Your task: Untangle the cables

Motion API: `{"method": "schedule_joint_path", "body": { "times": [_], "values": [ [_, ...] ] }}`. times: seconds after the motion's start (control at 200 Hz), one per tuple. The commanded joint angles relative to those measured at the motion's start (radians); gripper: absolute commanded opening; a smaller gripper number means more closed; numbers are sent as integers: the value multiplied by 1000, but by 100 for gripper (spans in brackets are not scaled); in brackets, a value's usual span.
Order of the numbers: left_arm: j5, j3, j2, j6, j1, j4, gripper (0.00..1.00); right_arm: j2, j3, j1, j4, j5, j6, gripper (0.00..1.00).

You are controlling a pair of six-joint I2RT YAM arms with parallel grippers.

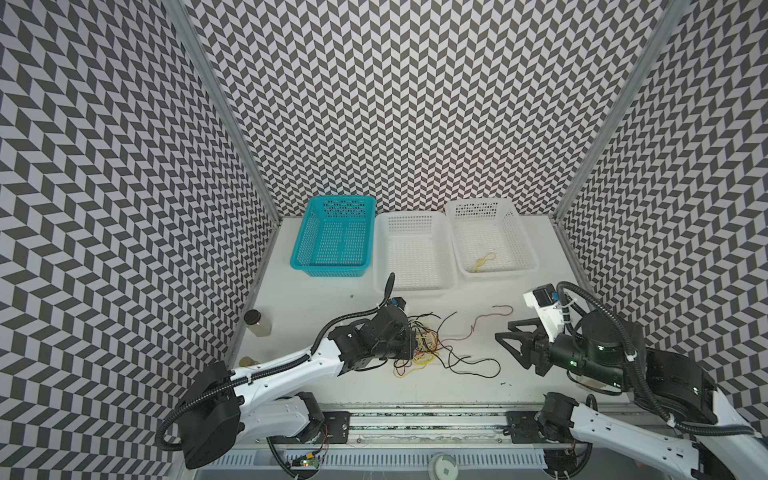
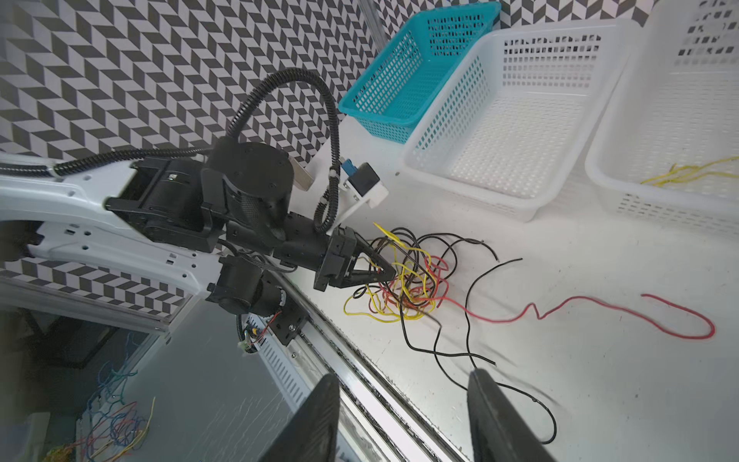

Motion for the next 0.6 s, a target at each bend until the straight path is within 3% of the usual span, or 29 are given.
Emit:
{"method": "schedule_joint_path", "body": {
  "times": [0.0, 0.275, 0.596],
  "values": [
    [-17, 45, 13, 58, -10, -69, 0, 77, -53, -1, 141, -86, -45, 53],
    [16, 76, -36, 120, -47, -62, 0, 256, -162, -1, 341, -138, -152, 50],
    [72, 49, -86, 121, -49, -7, 2, 373, -319, 0, 576, -215, -181, 52]
  ]
}}
